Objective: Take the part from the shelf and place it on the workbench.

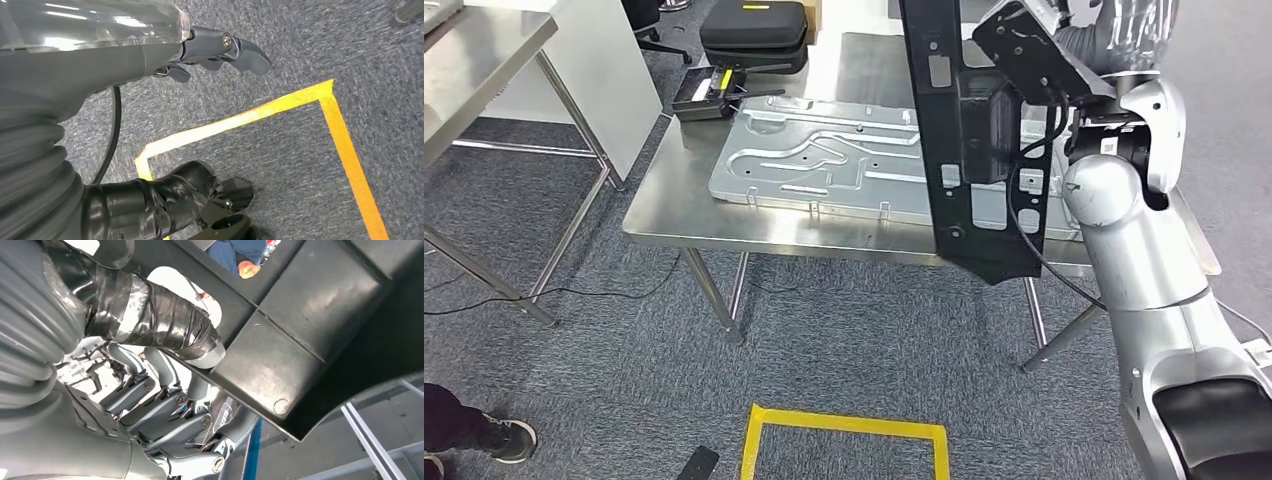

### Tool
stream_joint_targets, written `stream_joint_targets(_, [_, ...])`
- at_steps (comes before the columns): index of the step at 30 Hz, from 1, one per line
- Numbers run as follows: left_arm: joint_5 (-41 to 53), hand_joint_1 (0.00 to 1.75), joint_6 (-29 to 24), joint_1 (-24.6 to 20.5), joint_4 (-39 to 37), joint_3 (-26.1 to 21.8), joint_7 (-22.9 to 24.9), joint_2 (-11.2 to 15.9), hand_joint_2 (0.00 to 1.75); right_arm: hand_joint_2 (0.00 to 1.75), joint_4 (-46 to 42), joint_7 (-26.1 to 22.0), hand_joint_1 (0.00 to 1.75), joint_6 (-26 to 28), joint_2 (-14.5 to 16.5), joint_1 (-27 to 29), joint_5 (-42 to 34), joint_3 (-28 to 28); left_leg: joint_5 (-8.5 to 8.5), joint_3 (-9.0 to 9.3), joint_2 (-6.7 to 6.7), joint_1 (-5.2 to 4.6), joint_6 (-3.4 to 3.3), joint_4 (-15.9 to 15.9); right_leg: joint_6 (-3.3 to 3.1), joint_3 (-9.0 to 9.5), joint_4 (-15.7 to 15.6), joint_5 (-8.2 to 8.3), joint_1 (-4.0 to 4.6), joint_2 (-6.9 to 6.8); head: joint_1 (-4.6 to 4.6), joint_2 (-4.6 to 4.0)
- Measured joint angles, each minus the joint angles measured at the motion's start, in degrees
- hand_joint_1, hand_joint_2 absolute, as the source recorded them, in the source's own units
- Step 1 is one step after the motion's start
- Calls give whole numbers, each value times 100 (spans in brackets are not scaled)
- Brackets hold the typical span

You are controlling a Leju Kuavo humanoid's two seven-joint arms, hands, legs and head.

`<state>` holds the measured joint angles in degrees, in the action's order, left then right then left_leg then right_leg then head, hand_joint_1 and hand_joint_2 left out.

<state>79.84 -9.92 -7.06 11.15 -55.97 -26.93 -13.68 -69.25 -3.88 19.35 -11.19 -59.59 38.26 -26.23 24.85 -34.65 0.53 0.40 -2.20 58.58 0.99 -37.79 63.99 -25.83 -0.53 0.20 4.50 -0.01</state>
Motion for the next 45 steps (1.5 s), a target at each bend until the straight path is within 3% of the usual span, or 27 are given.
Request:
stream_joint_targets(2, [0, 0, 3, -1, 0, 15, -4, -2, 175, 175, 12, -1, 175, -1, 1, -20, 3, -1, 10, -11, 2, -14, 38, 9, -47, 211, -450, 110, 35, -1, -1, 0])
stream_joint_targets(6, [1, 0, 14, 2, 0, 23, -15, -5, 175, 175, 44, 1, 175, -2, 4, -33, 5, -2, 80, -46, -8, -16, 152, 77, -127, 262, -563, 116, 11, -5, -1, 1])
stream_joint_targets(8, [1, 0, 15, 0, 0, 25, -19, -5, 175, 175, 48, 0, 175, -3, 8, -43, 8, -2, 363, -255, -16, -2, 204, 541, -175, 290, -607, 135, -20, -19, -3, 1])
stream_joint_targets(10, [1, 0, 15, 2, 0, 26, -19, -4, 175, 175, 61, -1, 175, -5, 14, -44, 12, -2, 693, -615, -19, 12, 237, 1293, -195, 290, -605, 132, -19, -20, -4, 1])
stream_joint_targets(11, [1, 0, 15, 5, 0, 26, -19, -3, 175, 175, 72, -1, 175, -6, 17, -40, 13, -2, 747, -745, -19, 18, 247, 1546, -196, 290, -598, 128, -18, -19, -3, 1])
stream_joint_targets(12, [1, 0, 16, 7, 0, 26, -19, -2, 175, 175, 82, -1, 175, -7, 18, -36, 13, -2, 687, -782, -19, 22, 254, 1594, -195, 290, -586, 120, -19, -18, -3, 1])
stream_joint_targets(13, [1, 0, 16, 7, 0, 26, -18, -1, 175, 175, 91, -1, 175, -8, 19, -35, 13, -2, 523, -703, -20, 26, 254, 1409, -189, 291, -569, 109, -21, -16, -4, 0])
stream_joint_targets(15, [1, 0, 15, 3, 0, 26, -18, 1, 175, 175, 95, -1, 175, -8, 19, -40, 13, -2, 141, -332, -19, 28, 235, 637, -156, 287, -520, 72, -16, -8, -3, 0])
stream_joint_targets(17, [1, 0, 15, -3, 0, 28, -21, 2, 175, 175, 97, -1, 175, -8, 20, -46, 13, -2, 2, -95, -14, 15, 192, 135, -104, 265, -480, 49, 4, 3, -1, 0])
stream_joint_targets(20, [-3, 0, 12, 0, 0, 30, -25, 1, 175, 175, 98, 1, 175, -10, 19, -44, 22, -2, -5, -72, -13, 2, 104, 46, -20, 249, -483, 53, 6, 7, -2, 0])
stream_joint_targets(22, [-7, 0, -14, -15, 0, 30, -21, 0, 175, 175, 95, 1, 175, -9, 17, -49, 29, -2, -39, -46, -17, 16, 35, -6, 32, 179, -307, -80, -10, 0, 0, 0])
stream_joint_targets(25, [-6, 0, -87, -30, 0, 30, 46, -8, 175, 175, 93, 9, 175, -9, 14, -30, 38, -2, -45, -37, -20, 16, -16, -24, 78, -308, 730, -585, -22, -5, 1, 1])
stream_joint_targets(26, [-6, 0, -101, -28, 0, 30, 61, -11, 175, 175, 93, 14, 175, -10, 13, -9, 42, -2, -42, -36, -20, 13, -20, -21, 84, -464, 1035, -672, -22, -6, 1, 0])
stream_joint_targets(27, [-6, 0, -99, -28, 0, 30, 54, -11, 175, 175, 93, 17, 175, -11, 11, 11, 45, -2, -38, -35, -19, 10, -21, -17, 81, -533, 1146, -648, -22, -6, 1, 1])
stream_joint_targets(28, [-6, 0, -84, -29, 0, 31, 31, -12, 175, 175, 92, 20, 175, -13, 11, 24, 50, -2, -33, -30, -18, 9, -20, -11, 68, -482, 1017, -512, -22, -6, 1, 1])
stream_joint_targets(30, [3, 0, -25, -33, 0, 40, -35, -19, 175, 175, 86, 20, 175, -16, 11, 28, 65, -2, -14, -16, -13, 5, -6, -1, 14, -122, 243, -104, -12, -10, 1, 1])
stream_joint_targets(32, [16, 0, 39, -37, 0, 64, -88, -30, 175, 175, 78, 23, 175, -24, 10, 22, 93, -2, 2, -19, -9, -11, 31, 10, -40, 174, -387, 100, 22, -12, 0, 1])
stream_joint_targets(34, [24, 0, 73, -37, 0, 91, -114, -39, 175, 175, 75, 30, 175, -42, 8, 22, 118, -2, 4, -25, -13, -20, 82, 2, -71, 218, -505, 91, 54, 0, -2, 0])
stream_joint_targets(37, [29, 0, 87, -39, 0, 133, -130, -46, 175, 175, 72, 48, 175, -72, -5, 21, 133, 1, 129, -77, -22, -23, 168, 141, -146, 275, -581, 119, -2, 1, -6, 1])
stream_joint_targets(39, [29, 0, 90, -40, 0, 155, -137, -46, 175, 175, 72, 57, 175, -76, -9, 22, 136, 4, 434, -329, -24, -6, 214, 711, -189, 311, -614, 123, -21, -7, -11, 0])
stream_joint_targets(41, [30, 0, 96, -37, 0, 165, -138, -46, 175, 175, 74, 64, 175, -77, -10, 41, 142, 7, 688, -691, -23, 12, 242, 1419, -210, 315, -600, 107, -19, -4, -13, 0])
stream_joint_targets(42, [30, 0, 101, -36, 0, 167, -138, -46, 175, 175, 74, 67, 175, -77, -10, 52, 147, 7, 675, -790, -23, 16, 251, 1570, -212, 318, -587, 94, -17, 0, -13, 1])
stream_joint_targets(43, [31, 0, 107, -37, 0, 169, -138, -46, 175, 175, 74, 70, 175, -77, -10, 60, 152, 7, 552, -787, -24, 18, 253, 1504, -209, 322, -569, 77, -17, 6, -13, 0])
stream_joint_targets(45, [34, 0, 116, -40, 0, 172, -139, -46, 175, 175, 74, 73, 175, -77, -11, 63, 163, 7, 134, -512, -24, 21, 231, 834, -186, 342, -525, 25, -18, 18, -13, 0])
